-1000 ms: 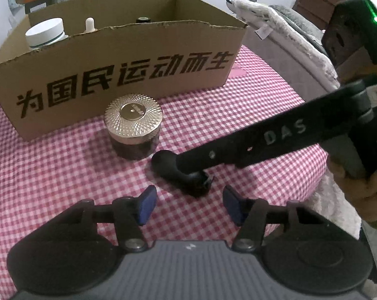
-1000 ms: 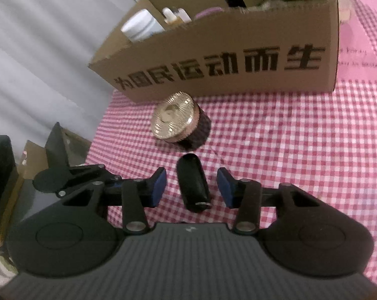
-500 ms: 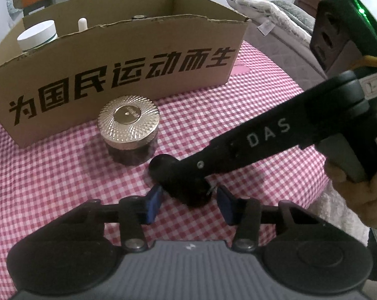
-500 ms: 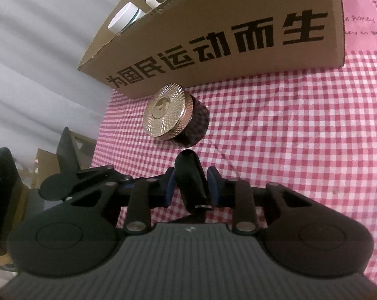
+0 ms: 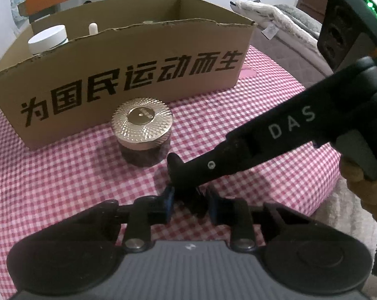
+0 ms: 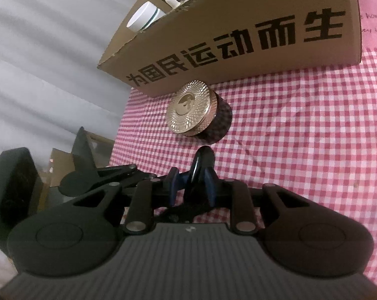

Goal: Organize rigid objects

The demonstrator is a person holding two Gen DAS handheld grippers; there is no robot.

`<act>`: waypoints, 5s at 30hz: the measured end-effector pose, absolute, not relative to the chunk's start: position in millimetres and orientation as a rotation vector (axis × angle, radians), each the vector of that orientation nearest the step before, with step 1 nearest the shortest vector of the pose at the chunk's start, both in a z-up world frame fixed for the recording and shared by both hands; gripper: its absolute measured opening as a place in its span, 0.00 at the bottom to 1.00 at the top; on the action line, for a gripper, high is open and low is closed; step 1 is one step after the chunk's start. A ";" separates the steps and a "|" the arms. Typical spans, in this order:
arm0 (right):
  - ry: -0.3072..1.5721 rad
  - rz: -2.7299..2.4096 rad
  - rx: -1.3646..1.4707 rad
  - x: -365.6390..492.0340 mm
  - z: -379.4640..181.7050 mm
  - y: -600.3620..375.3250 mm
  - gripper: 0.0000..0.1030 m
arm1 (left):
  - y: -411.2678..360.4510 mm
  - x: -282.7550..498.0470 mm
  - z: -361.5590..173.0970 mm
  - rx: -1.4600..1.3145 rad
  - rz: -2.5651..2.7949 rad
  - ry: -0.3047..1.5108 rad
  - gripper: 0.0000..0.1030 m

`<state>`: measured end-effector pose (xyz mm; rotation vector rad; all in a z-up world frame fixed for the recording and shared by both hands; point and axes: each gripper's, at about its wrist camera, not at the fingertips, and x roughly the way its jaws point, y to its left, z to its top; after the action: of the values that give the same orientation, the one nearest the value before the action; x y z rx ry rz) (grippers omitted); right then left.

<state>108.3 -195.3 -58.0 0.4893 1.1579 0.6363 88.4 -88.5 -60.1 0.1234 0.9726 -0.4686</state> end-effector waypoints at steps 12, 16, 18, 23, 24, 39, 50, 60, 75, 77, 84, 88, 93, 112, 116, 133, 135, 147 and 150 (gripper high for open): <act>1.164 0.577 0.555 109.8 -67.8 -200.1 0.19 | -84.2 79.8 -53.1 0.113 -0.479 0.935 0.25; 1.110 0.582 0.535 98.9 -48.5 -201.1 0.19 | -80.9 75.5 -31.1 0.118 -0.485 0.882 0.26; 1.065 0.590 0.519 94.9 -32.3 -201.8 0.19 | -80.0 74.1 -13.8 0.117 -0.484 0.841 0.26; 0.926 0.616 0.467 97.5 17.4 -202.8 0.19 | -83.8 81.2 32.2 0.133 -0.471 0.727 0.26; 0.900 0.622 0.458 100.3 26.6 -203.5 0.19 | -84.9 85.1 39.9 0.136 -0.469 0.709 0.26; 0.931 0.621 0.471 243.0 46.4 -218.2 0.19 | -103.6 215.4 40.8 0.114 -0.423 0.839 0.26; 1.077 0.600 0.456 293.1 3.3 -201.6 0.17 | -102.8 241.6 13.5 0.113 -0.396 0.940 0.33; 1.073 0.573 0.452 292.9 0.2 -203.9 0.19 | -100.8 226.8 26.4 0.098 -0.413 0.896 0.46; 0.827 0.600 0.465 185.4 69.4 -232.3 0.48 | -77.4 129.1 67.5 0.076 -0.452 0.775 0.67; 0.802 0.598 0.488 167.4 70.8 -236.8 0.50 | -73.4 117.7 64.0 0.072 -0.443 0.788 0.69; 0.820 0.587 0.568 120.8 35.5 -237.4 0.53 | -64.9 95.9 26.1 0.093 -0.383 0.854 0.77; 0.893 0.563 0.608 119.8 0.4 -224.4 0.53 | -72.1 104.0 -3.5 0.128 -0.352 0.898 0.77; 0.960 0.515 0.589 136.3 -28.9 -204.7 0.53 | -80.4 115.3 -26.2 0.166 -0.336 0.908 0.76; 1.040 0.513 0.573 148.4 -46.8 -187.2 0.50 | -104.7 112.3 -36.8 0.155 -0.379 0.950 0.55; 1.045 0.504 0.578 135.4 -45.6 -194.7 0.51 | -110.5 102.6 -35.8 0.155 -0.398 0.958 0.55; 1.036 0.470 0.601 126.3 -54.9 -204.2 0.47 | -126.3 101.5 -43.7 0.197 -0.401 0.935 0.56; 1.034 0.470 0.611 124.8 -56.7 -206.2 0.48 | -127.0 101.6 -45.4 0.199 -0.402 0.933 0.56; 1.015 0.492 0.751 115.5 -70.7 -228.8 0.69 | -112.8 99.7 -60.5 0.147 -0.425 0.928 0.91; 0.998 0.520 0.819 113.0 -75.1 -236.0 0.83 | -108.8 98.6 -63.5 0.132 -0.424 0.914 0.95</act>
<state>113.0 -236.0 -75.1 0.8190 0.9981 0.5198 98.6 -108.8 -63.5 0.1322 0.9144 -0.4236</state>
